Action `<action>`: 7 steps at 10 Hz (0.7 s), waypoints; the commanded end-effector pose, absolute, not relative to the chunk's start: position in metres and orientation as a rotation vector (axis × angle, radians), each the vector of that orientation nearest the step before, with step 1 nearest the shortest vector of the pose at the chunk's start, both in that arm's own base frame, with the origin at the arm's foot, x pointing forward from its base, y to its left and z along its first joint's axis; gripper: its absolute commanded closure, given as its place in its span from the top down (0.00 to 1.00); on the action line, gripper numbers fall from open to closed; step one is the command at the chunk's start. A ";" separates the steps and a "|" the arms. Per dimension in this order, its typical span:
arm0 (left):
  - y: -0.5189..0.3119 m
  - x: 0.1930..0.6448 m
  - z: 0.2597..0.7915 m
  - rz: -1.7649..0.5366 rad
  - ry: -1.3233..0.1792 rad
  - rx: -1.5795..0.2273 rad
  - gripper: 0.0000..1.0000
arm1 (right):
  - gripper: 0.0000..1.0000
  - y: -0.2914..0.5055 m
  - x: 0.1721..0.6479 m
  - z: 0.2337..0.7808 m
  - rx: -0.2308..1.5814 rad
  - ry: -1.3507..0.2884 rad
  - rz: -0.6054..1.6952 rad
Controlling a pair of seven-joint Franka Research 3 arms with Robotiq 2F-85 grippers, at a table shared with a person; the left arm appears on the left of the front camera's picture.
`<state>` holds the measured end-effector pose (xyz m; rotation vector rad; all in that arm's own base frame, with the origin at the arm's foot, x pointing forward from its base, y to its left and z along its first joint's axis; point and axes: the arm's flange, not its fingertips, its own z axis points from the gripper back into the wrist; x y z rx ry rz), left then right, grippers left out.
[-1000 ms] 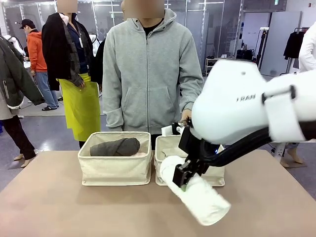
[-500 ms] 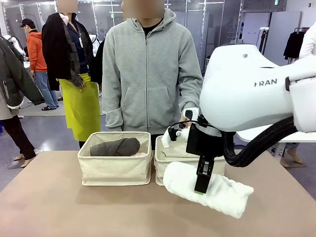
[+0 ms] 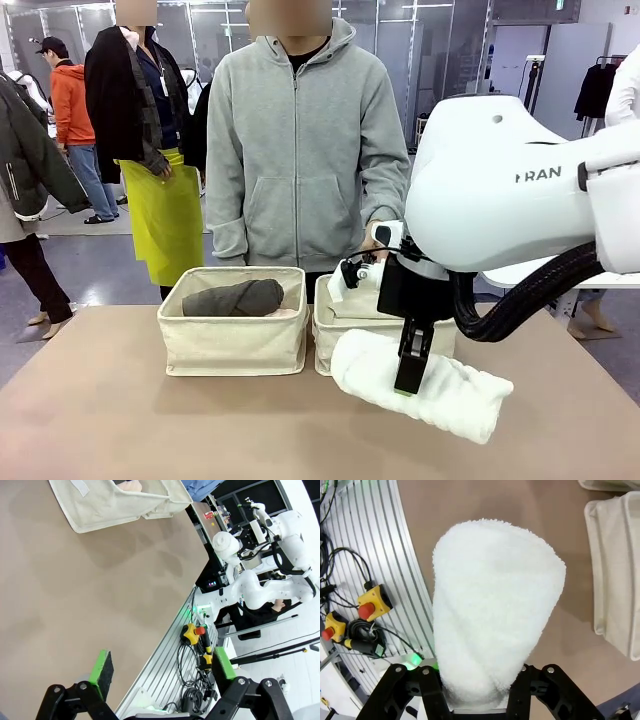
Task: Divide the towels into two baskets.
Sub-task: Pick up one hotel-folded towel from the bottom of the table and place it in the Fabric basket indicated by the person.
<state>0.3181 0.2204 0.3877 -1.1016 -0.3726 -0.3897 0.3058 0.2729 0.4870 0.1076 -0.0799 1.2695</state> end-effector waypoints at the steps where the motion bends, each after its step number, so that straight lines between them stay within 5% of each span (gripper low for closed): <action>1: 0.222 0.315 0.391 -0.391 -0.369 -1.098 1.00 | 0.37 0.275 0.335 0.512 0.080 -0.207 1.369; 7: 0.222 0.315 0.391 -0.391 -0.369 -1.098 1.00 | 0.37 0.299 0.511 0.525 -0.015 -0.231 1.771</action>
